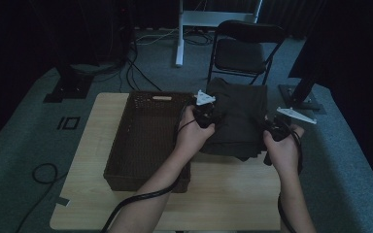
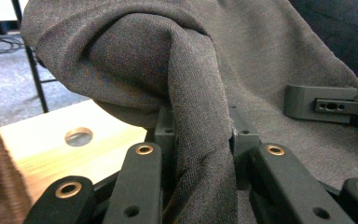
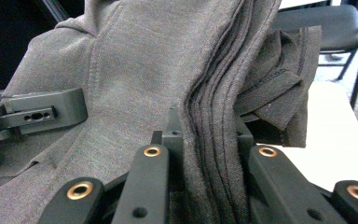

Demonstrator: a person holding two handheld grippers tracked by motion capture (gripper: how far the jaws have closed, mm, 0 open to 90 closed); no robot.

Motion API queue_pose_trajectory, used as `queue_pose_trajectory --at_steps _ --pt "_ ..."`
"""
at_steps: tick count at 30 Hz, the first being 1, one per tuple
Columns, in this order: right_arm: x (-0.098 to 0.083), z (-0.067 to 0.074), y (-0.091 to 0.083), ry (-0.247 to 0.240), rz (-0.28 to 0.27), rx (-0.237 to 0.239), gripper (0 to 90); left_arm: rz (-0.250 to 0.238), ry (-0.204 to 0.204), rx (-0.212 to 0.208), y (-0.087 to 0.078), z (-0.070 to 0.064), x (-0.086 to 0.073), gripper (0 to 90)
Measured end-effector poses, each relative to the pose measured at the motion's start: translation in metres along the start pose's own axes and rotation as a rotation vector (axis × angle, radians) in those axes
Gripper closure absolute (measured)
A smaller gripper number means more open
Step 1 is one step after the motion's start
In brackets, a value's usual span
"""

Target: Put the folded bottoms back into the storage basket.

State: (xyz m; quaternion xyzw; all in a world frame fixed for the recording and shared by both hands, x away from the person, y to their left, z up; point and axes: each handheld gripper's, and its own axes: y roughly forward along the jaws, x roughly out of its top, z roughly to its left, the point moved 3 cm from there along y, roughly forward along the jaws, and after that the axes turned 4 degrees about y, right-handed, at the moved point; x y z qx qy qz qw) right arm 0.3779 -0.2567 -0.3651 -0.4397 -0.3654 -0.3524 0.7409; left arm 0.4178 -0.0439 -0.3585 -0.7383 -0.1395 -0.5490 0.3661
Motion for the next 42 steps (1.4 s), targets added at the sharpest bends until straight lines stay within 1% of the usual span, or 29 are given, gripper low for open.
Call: queue_pose_trajectory --at_steps 6,11,14,17,25,31,37,42 --pt "0.009 0.026 0.006 -0.031 0.003 0.023 75.9 -0.011 -0.001 0.022 -0.023 0.015 0.006 72.0" --pt "0.012 0.044 0.013 -0.049 0.008 0.041 75.9 -0.009 0.002 0.04 -0.038 0.027 0.007 72.0" --pt "0.013 0.054 0.018 -0.05 0.012 0.056 75.9 -0.011 -0.006 0.05 -0.048 0.035 0.007 71.9" --pt "0.013 0.065 0.023 -0.062 0.012 0.07 75.9 -0.016 -0.015 0.061 -0.058 0.043 0.006 71.9" --pt "0.01 0.099 0.041 -0.083 0.029 0.115 75.8 -0.016 -0.032 0.095 -0.089 0.068 0.0 71.9" --pt "0.011 0.125 0.051 -0.104 0.036 0.136 75.8 -0.021 -0.031 0.122 -0.112 0.085 -0.001 71.9" --pt "0.01 0.153 0.062 -0.127 0.05 0.161 75.8 -0.022 -0.05 0.149 -0.135 0.103 -0.006 71.8" --pt "0.006 0.174 0.074 -0.137 0.066 0.18 75.7 -0.012 -0.067 0.169 -0.15 0.12 -0.014 71.7"
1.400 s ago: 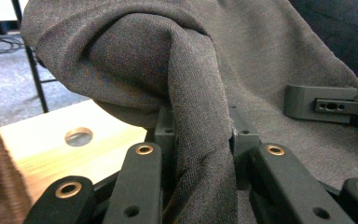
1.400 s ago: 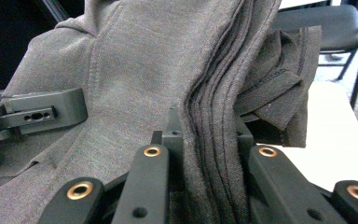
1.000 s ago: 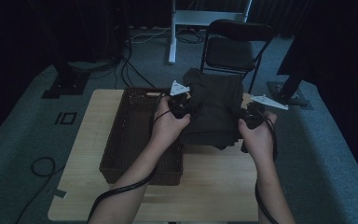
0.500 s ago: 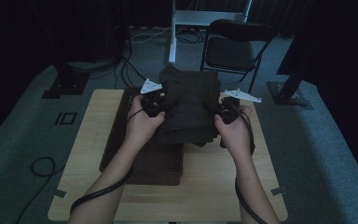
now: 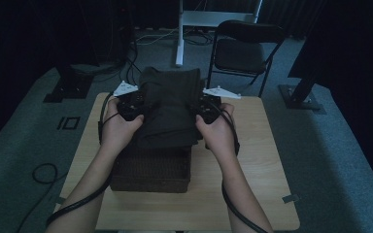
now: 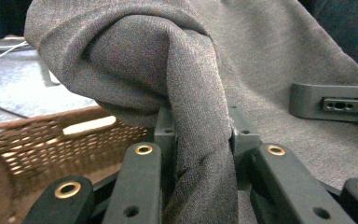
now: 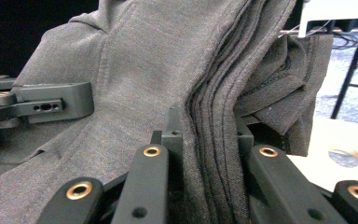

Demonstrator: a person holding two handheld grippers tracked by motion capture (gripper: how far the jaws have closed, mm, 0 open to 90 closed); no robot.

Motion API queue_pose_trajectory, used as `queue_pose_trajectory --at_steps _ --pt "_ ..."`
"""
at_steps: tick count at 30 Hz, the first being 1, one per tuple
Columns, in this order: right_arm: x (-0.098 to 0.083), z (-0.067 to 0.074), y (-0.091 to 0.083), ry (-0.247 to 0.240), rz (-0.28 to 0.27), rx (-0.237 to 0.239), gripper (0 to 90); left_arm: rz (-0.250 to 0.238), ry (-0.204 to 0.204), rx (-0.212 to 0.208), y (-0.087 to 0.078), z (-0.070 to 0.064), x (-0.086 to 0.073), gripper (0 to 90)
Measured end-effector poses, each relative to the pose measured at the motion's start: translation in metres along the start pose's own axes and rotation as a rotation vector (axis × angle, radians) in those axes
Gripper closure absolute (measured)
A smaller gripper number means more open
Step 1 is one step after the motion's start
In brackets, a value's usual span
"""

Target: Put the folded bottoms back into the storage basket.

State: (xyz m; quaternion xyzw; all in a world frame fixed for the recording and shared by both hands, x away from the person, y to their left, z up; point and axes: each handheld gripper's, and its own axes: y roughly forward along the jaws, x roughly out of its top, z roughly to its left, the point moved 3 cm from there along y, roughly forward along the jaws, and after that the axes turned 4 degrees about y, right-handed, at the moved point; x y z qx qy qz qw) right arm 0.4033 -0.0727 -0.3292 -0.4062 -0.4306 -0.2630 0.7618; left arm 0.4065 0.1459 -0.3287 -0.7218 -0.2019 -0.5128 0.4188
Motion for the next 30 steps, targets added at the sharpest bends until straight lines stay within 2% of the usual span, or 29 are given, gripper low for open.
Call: queue_pose_trajectory --at_steps 6,11,17,20,24,26,28,30 --pt "-0.008 0.014 0.019 0.003 0.024 0.009 75.7 0.006 -0.013 0.022 -0.004 0.017 -0.015 71.6" --pt "-0.022 0.016 0.035 0.04 0.053 -0.003 75.7 0.015 -0.036 0.035 0.003 0.029 -0.036 71.5" --pt "-0.044 0.016 0.058 0.051 0.087 -0.044 75.7 0.043 -0.038 0.082 0.015 0.039 -0.058 71.4" --pt "-0.055 0.014 0.069 0.067 0.111 -0.059 75.7 0.053 -0.055 0.097 0.022 0.043 -0.072 71.4" --pt "-0.069 0.013 0.08 0.06 0.137 -0.099 75.7 0.07 -0.076 0.113 0.032 0.047 -0.09 71.5" --pt "-0.075 0.012 0.085 0.067 0.152 -0.11 75.7 0.076 -0.086 0.117 0.036 0.049 -0.097 71.5" --pt "-0.081 0.009 0.089 0.1 0.153 -0.113 75.7 0.078 -0.095 0.124 0.039 0.051 -0.102 71.5" --pt "-0.087 0.009 0.093 0.104 0.159 -0.126 75.7 0.092 -0.085 0.139 0.041 0.052 -0.106 71.5"
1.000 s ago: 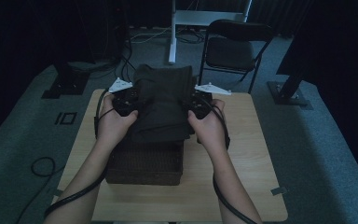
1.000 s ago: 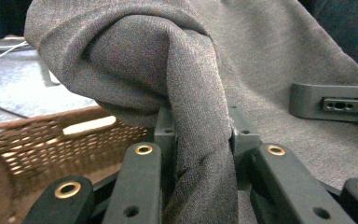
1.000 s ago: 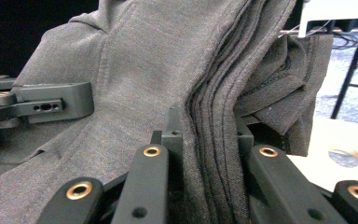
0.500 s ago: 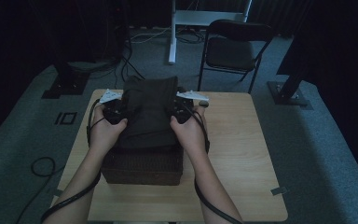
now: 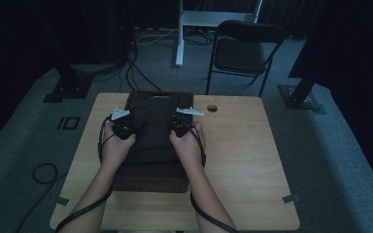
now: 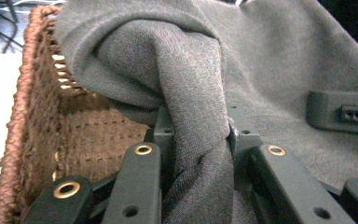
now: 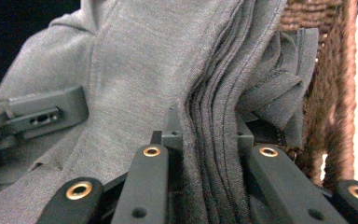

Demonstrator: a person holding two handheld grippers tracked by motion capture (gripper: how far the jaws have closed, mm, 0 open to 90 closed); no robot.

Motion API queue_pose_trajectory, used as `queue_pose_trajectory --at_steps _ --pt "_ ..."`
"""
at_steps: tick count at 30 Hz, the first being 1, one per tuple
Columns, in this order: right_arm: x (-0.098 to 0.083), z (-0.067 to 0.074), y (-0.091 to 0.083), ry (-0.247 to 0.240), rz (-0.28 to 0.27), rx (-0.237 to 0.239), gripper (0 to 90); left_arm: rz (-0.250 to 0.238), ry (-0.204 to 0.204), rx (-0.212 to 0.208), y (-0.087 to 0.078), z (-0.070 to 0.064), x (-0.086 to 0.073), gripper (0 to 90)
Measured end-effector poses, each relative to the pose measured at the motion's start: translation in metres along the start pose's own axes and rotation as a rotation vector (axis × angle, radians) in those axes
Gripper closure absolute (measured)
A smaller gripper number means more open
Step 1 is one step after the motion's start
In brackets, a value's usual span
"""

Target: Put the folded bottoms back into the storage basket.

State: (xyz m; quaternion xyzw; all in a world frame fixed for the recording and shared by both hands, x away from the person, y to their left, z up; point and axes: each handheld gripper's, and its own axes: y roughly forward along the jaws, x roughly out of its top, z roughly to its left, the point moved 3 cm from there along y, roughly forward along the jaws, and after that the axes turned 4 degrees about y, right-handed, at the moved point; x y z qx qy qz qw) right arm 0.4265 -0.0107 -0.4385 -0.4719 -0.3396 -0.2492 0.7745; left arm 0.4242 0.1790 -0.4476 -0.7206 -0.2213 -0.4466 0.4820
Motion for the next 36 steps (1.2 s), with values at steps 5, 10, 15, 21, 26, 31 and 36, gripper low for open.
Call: queue_pose_trajectory --at_steps 5,10,15,21,26,31,36 --pt "-0.013 0.0 0.013 0.003 0.03 -0.03 75.8 0.036 0.005 0.021 0.008 0.001 -0.011 71.6" --pt "-0.024 -0.003 0.021 -0.002 0.058 -0.06 75.7 0.064 -0.005 0.019 0.017 0.002 -0.022 71.6" --pt "-0.028 -0.003 0.026 0.012 0.066 -0.091 75.4 0.077 -0.025 0.019 0.021 0.004 -0.027 71.6" --pt "-0.038 -0.005 0.037 0.006 0.091 -0.117 74.4 0.108 -0.015 0.026 0.025 0.003 -0.032 71.7" --pt "-0.044 -0.003 0.045 -0.028 0.124 -0.153 74.2 0.137 -0.005 0.028 0.028 0.004 -0.036 71.6" --pt "-0.046 -0.004 0.047 -0.028 0.143 -0.167 73.9 0.147 0.011 0.036 0.029 0.002 -0.037 71.6" --pt "-0.049 -0.003 0.05 -0.041 0.148 -0.176 71.8 0.155 0.014 0.044 0.029 0.004 -0.041 70.9"
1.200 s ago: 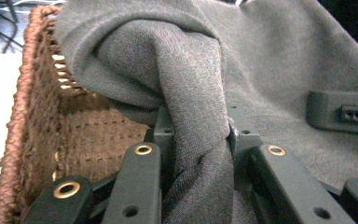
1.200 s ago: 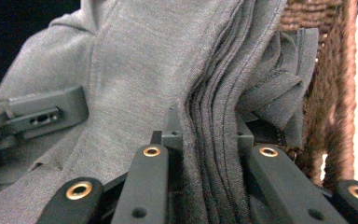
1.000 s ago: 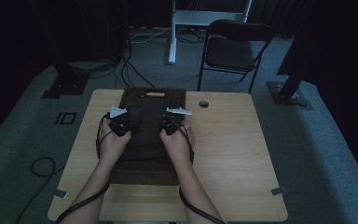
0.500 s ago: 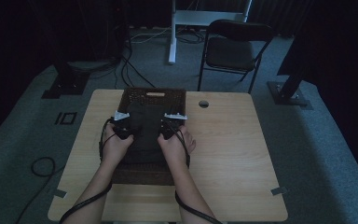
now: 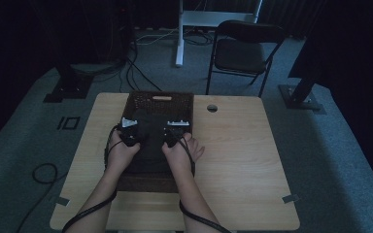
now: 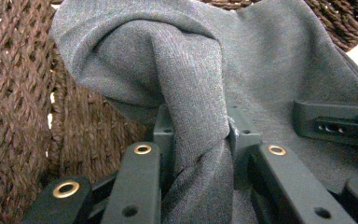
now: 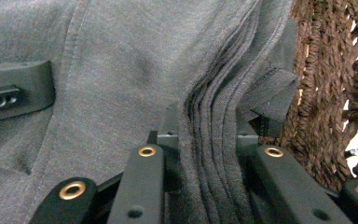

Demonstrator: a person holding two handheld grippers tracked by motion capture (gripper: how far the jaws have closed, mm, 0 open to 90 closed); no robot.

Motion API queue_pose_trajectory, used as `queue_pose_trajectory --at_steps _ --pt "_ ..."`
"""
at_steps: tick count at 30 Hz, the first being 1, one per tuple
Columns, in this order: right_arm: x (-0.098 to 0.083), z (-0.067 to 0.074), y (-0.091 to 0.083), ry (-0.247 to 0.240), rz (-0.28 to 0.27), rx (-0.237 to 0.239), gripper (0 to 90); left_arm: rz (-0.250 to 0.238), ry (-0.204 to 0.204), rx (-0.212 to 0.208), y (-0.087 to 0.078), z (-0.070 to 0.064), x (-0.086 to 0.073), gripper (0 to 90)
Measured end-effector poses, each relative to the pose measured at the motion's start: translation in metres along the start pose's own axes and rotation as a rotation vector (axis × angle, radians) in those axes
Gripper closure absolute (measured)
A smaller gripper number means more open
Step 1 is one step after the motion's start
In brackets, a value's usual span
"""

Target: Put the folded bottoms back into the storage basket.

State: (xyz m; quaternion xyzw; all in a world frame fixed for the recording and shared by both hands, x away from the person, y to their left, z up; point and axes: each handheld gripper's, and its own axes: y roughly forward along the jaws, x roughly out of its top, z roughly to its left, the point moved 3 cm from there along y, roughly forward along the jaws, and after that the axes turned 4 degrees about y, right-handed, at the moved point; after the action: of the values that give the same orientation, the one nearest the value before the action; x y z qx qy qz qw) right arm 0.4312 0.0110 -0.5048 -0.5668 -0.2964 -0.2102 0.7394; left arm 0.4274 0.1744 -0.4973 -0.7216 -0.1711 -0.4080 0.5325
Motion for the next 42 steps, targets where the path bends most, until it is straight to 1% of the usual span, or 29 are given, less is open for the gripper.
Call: queue_pose_trajectory --at_steps 3,5,7,8,9,11,12,13,15,16,17,18,20,22,23,24,25,26,27,28,30,31,33,34,35,36,38,40,42 --pt "0.0 0.001 0.001 -0.005 0.002 -0.009 70.9 0.008 0.006 0.01 0.0 0.0 -0.001 70.2" --pt "0.0 0.0 0.002 -0.014 0.004 -0.016 69.3 0.024 0.02 0.02 0.002 -0.001 -0.002 69.7" --pt "-0.001 0.001 0.003 -0.027 0.013 -0.031 66.7 0.03 0.018 0.022 0.002 -0.001 -0.003 69.1" --pt "-0.001 0.001 0.004 -0.042 0.013 -0.043 64.4 0.032 0.017 0.025 0.002 0.0 -0.003 68.4" --pt "-0.002 0.002 0.005 -0.048 0.016 -0.053 61.9 0.029 0.004 0.028 0.002 0.001 -0.003 67.6" --pt "-0.002 0.002 0.006 -0.057 0.0 -0.064 56.6 0.016 -0.008 0.047 0.001 0.004 -0.003 60.9" --pt "-0.002 0.003 0.007 -0.054 -0.01 -0.067 54.3 0.014 -0.015 0.044 0.001 0.005 -0.002 58.5" --pt "-0.002 0.004 0.007 -0.051 -0.016 -0.067 50.7 0.012 -0.002 0.038 0.002 0.004 -0.003 56.0" --pt "-0.001 0.005 0.007 -0.02 -0.026 -0.054 46.7 0.053 0.053 0.046 0.004 -0.001 -0.003 41.3" --pt "-0.001 0.005 0.007 -0.017 -0.032 -0.048 44.1 0.064 0.053 0.051 0.005 -0.002 -0.004 35.8" --pt "-0.001 0.005 0.007 -0.012 -0.033 -0.036 42.1 0.065 0.039 0.059 0.006 -0.003 -0.003 33.2" --pt "-0.001 0.006 0.007 -0.012 -0.032 -0.03 41.2 0.067 0.039 0.062 0.006 -0.004 -0.003 30.3" --pt "-0.001 0.006 0.006 -0.018 -0.037 -0.023 40.3 0.064 0.045 0.07 0.005 -0.006 -0.003 27.9" --pt "-0.001 0.007 0.005 -0.036 -0.036 -0.009 36.2 0.059 0.038 0.071 0.003 -0.007 -0.001 24.9" --pt "0.0 0.008 0.005 -0.051 -0.045 -0.013 36.1 0.049 0.035 0.077 0.0 -0.006 0.001 22.1" --pt "0.0 0.008 0.003 -0.081 -0.049 -0.019 35.0 0.046 0.011 0.068 -0.001 -0.006 0.002 22.1" --pt "0.002 0.009 0.002 -0.109 -0.059 -0.024 31.6 0.045 0.006 0.061 -0.002 -0.006 0.003 22.0" --pt "0.004 0.009 0.0 -0.122 -0.07 -0.028 31.2 0.048 0.007 0.061 -0.003 -0.006 0.003 22.0" --pt "0.006 0.009 -0.002 -0.12 -0.065 -0.025 29.3 0.049 0.003 0.055 -0.004 -0.007 0.004 21.9" --pt "0.007 0.008 -0.005 -0.107 -0.056 -0.035 29.5 0.049 -0.001 0.048 -0.005 -0.007 0.004 20.7" --pt "0.009 0.008 -0.008 -0.102 -0.056 -0.035 29.7 0.048 0.002 0.049 -0.006 -0.008 0.005 19.1" --pt "0.016 0.008 -0.015 -0.117 -0.107 -0.02 26.6 0.042 0.011 0.062 -0.009 -0.011 0.008 18.3" --pt "0.019 0.009 -0.019 -0.122 -0.106 -0.015 24.6 0.04 0.028 0.075 -0.011 -0.012 0.009 17.8" --pt "0.02 0.008 -0.022 -0.122 -0.103 -0.027 24.8 0.037 0.036 0.081 -0.012 -0.013 0.01 16.9" --pt "0.022 0.008 -0.025 -0.131 -0.11 -0.037 24.9 0.03 0.045 0.089 -0.014 -0.013 0.012 16.6" --pt "0.025 0.007 -0.027 -0.132 -0.128 -0.035 24.7 0.018 0.049 0.09 -0.016 -0.014 0.013 16.5" --pt "0.028 0.007 -0.031 -0.139 -0.144 -0.028 24.7 0.015 0.05 0.063 -0.019 -0.016 0.017 16.4" --pt "0.03 0.007 -0.033 -0.127 -0.154 -0.007 24.2 -0.001 0.056 0.05 -0.022 -0.019 0.021 16.4" --pt "0.031 0.009 -0.034 -0.148 -0.159 0.017 21.9 -0.016 0.034 0.037 -0.025 -0.02 0.025 16.4"
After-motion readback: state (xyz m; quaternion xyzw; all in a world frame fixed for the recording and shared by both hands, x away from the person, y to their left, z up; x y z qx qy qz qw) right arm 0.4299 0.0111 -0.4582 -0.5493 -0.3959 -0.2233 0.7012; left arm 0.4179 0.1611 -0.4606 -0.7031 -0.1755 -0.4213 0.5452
